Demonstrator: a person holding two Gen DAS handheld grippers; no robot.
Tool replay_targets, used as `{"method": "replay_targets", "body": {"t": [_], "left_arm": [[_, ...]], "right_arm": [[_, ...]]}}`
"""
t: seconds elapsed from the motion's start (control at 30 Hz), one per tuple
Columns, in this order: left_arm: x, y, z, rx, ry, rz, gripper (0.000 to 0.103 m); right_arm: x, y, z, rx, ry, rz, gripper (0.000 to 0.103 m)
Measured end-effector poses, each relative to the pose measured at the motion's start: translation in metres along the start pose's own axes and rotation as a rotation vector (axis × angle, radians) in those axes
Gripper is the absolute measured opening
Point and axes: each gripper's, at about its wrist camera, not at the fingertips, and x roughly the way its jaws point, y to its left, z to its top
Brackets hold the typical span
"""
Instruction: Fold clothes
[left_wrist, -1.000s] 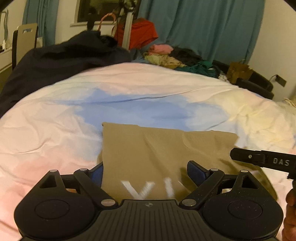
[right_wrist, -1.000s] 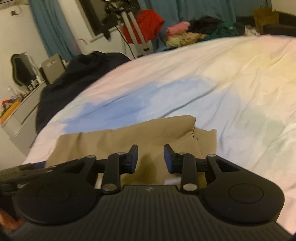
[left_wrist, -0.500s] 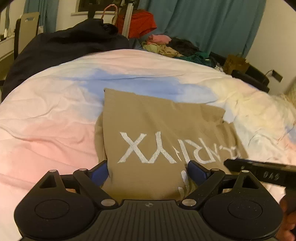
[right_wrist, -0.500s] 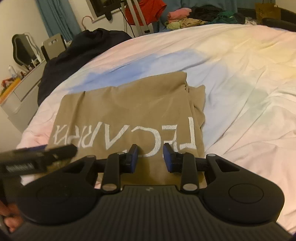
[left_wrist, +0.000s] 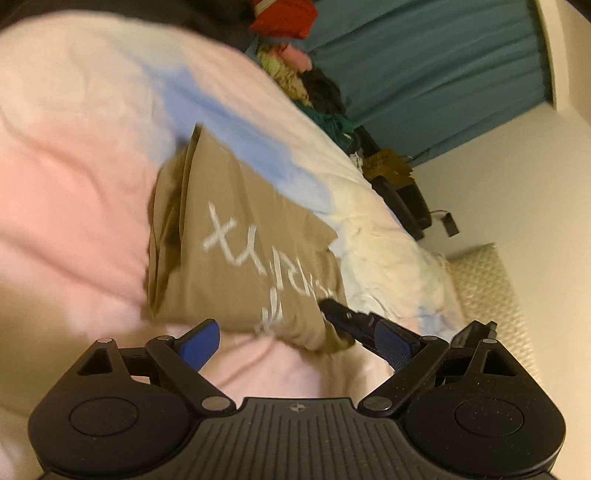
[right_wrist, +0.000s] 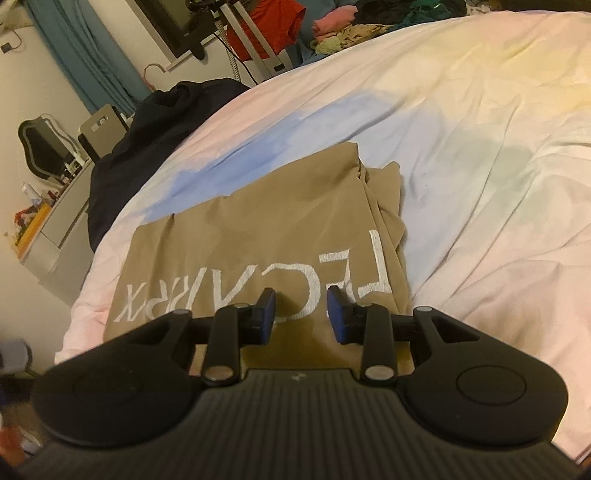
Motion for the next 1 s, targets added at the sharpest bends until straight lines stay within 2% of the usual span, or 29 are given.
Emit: {"method": "replay_targets", "body": {"t": [0.1, 0.17, 0.2, 0.27, 0.3, 0.43, 0.5, 0.63, 0.7, 0.8, 0.9, 1.0], "left_arm": [[0.026, 0.013, 0.000, -0.051, 0.043, 0.010, 0.093], [0.047, 0.022, 0.002, -0.048, 0.052, 0.102, 0.091], [0.058, 0.026, 0.003, -0.047, 0.055, 0.146, 0.086], [0.062, 0.028, 0.007, -0.059, 0.019, 0.132, 0.084], [0.063, 0.029, 0.009, -0.064, 0.000, 0.124, 0.084], [0.040, 0.020, 0.006, -0.028, -0.118, -0.043, 0.085], [0.037, 0.022, 0.004, -0.053, -0.136, -0.073, 0.084], [0.050, 0.034, 0.006, -0.141, -0.132, -0.060, 0.084], [0.059, 0.038, 0.009, -0.182, -0.120, -0.028, 0.075], [0.062, 0.027, 0.006, -0.143, -0.133, -0.024, 0.076], [0.050, 0.013, 0.003, -0.098, -0.173, -0.097, 0.077], [0.040, 0.010, 0.002, -0.096, -0.186, -0.243, 0.077]], "right_arm": [[0.002, 0.003, 0.000, -0.001, -0.002, -0.002, 0.034], [0.003, 0.005, 0.000, -0.003, -0.004, -0.004, 0.034], [0.003, 0.005, 0.000, -0.009, -0.004, -0.007, 0.035], [0.003, 0.005, -0.001, -0.017, -0.005, -0.011, 0.035], [0.004, 0.004, -0.001, -0.013, -0.006, -0.010, 0.035], [0.005, 0.001, -0.001, 0.018, -0.012, -0.007, 0.032], [0.006, -0.001, -0.001, 0.035, -0.015, -0.006, 0.032], [0.007, -0.003, -0.001, 0.059, -0.018, -0.003, 0.032], [0.007, -0.003, -0.001, 0.068, -0.017, -0.001, 0.032], [0.007, -0.008, 0.000, 0.106, -0.019, 0.009, 0.032], [0.007, -0.013, 0.001, 0.150, -0.020, 0.021, 0.032], [0.007, -0.019, 0.003, 0.195, -0.022, 0.032, 0.033]]}}
